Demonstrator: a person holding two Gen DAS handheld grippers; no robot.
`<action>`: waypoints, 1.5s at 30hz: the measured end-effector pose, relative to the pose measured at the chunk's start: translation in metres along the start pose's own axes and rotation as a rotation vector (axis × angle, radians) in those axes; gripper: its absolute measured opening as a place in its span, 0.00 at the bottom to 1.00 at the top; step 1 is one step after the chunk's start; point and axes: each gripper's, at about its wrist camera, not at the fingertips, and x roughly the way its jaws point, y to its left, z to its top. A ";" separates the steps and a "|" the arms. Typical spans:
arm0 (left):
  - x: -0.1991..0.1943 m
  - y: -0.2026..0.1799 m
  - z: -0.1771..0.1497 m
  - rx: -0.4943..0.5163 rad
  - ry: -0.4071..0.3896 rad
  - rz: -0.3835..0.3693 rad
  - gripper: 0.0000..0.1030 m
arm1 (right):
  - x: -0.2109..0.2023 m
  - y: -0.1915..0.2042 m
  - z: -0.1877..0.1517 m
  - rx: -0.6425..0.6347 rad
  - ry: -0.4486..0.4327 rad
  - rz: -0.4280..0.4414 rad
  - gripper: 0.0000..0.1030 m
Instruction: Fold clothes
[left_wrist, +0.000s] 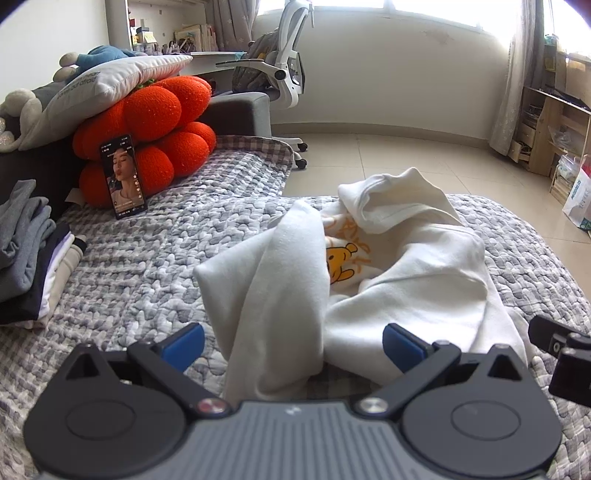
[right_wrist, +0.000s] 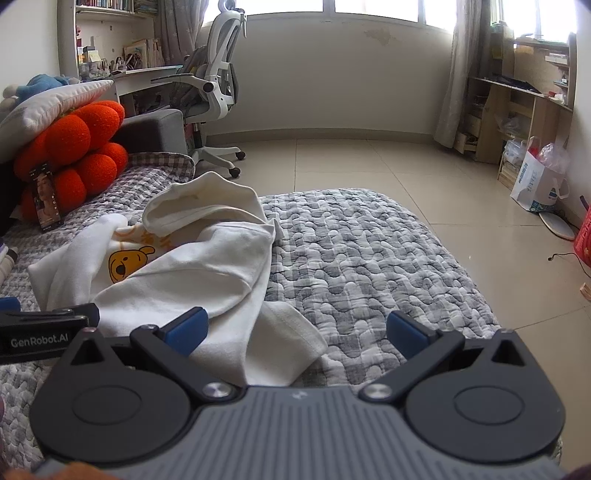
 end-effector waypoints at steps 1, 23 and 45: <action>0.000 0.000 0.000 -0.001 0.002 -0.004 1.00 | 0.001 0.000 0.000 0.000 0.002 -0.001 1.00; 0.006 0.008 -0.001 -0.032 0.003 -0.025 1.00 | 0.009 0.008 0.000 -0.020 0.019 -0.010 1.00; 0.009 0.010 -0.002 -0.029 0.002 -0.014 1.00 | 0.012 0.012 0.000 -0.029 0.029 -0.006 1.00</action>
